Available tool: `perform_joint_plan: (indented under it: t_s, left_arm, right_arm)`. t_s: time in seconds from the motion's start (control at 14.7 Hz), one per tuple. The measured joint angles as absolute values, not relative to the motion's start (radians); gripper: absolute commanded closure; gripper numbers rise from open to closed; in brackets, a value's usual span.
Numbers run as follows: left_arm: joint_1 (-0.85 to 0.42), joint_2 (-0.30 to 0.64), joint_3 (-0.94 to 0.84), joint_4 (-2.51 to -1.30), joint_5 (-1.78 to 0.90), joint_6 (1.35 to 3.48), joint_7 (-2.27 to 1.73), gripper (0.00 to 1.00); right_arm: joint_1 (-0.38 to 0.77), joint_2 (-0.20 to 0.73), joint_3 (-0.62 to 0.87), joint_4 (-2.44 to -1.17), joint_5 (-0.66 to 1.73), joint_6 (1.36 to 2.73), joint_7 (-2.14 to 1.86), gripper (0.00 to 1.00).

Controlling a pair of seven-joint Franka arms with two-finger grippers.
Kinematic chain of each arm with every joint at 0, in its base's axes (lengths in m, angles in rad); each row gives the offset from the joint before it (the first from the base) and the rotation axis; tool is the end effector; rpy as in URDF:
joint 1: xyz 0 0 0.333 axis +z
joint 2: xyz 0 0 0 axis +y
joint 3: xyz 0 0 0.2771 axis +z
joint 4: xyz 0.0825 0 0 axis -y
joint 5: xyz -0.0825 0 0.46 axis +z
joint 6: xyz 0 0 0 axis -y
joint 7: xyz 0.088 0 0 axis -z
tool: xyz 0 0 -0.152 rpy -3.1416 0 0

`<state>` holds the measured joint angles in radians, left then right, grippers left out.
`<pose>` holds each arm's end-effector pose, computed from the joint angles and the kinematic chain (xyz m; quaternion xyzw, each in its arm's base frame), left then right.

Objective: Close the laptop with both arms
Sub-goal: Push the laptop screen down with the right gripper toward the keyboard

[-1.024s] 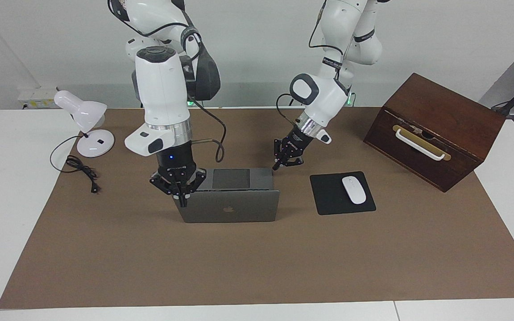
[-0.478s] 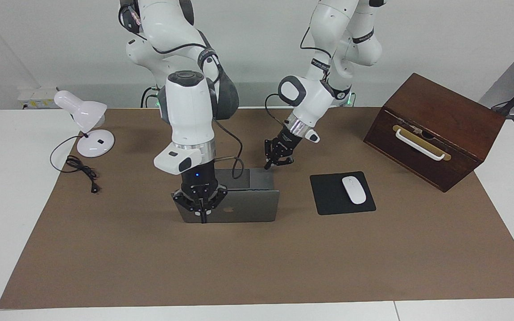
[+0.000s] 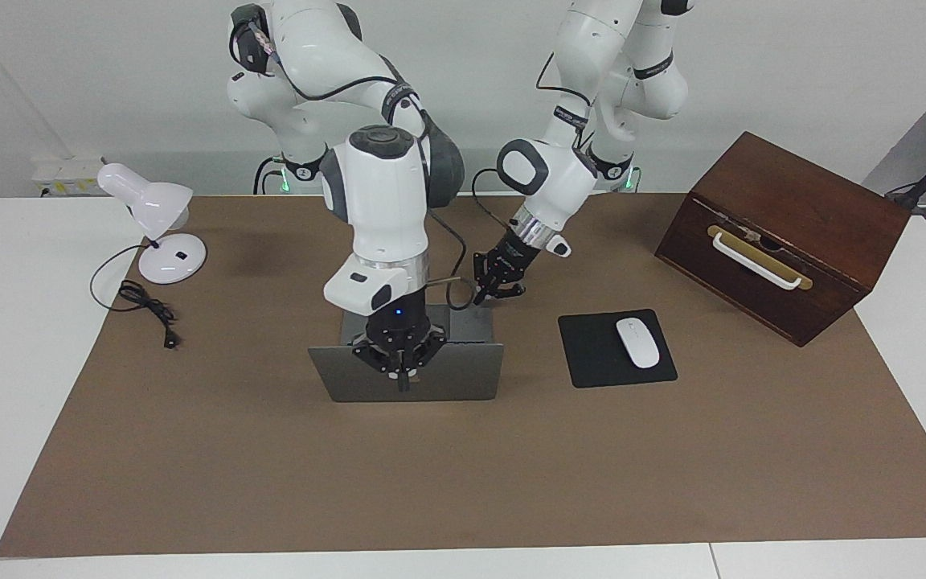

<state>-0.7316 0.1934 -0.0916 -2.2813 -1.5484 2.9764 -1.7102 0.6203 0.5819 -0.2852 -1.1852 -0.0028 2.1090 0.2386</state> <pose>0.4424 -0.3895 0.1497 0.3475 0.8753 -0.2239 0.2509 0.7580 0.3157 0.4112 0.9772 0.0837 0.1939 0.0195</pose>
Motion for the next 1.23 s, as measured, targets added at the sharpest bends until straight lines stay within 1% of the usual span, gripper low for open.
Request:
perform_joint_plan:
  t_s: [0.27, 0.55, 1.23]
  left_arm:
    - [-0.742, 0.21, -0.09, -2.278, -1.548, 2.986, -1.666, 1.0]
    - [-0.742, 0.215, -0.089, -2.273, -1.548, 2.987, -1.661, 1.0]
    - [-0.74, 0.224, -0.078, -2.262, -1.549, 2.989, -1.661, 1.0]
  right_arm:
    - [0.63, 0.585, -0.289, -1.181, 0.051, 2.059, 0.244, 1.0]
    - [0.628, 0.585, -0.293, -1.18, 0.122, 2.045, 0.244, 1.0]
    - [0.618, 0.584, -0.324, -1.188, 0.308, 1.917, 0.244, 1.0]
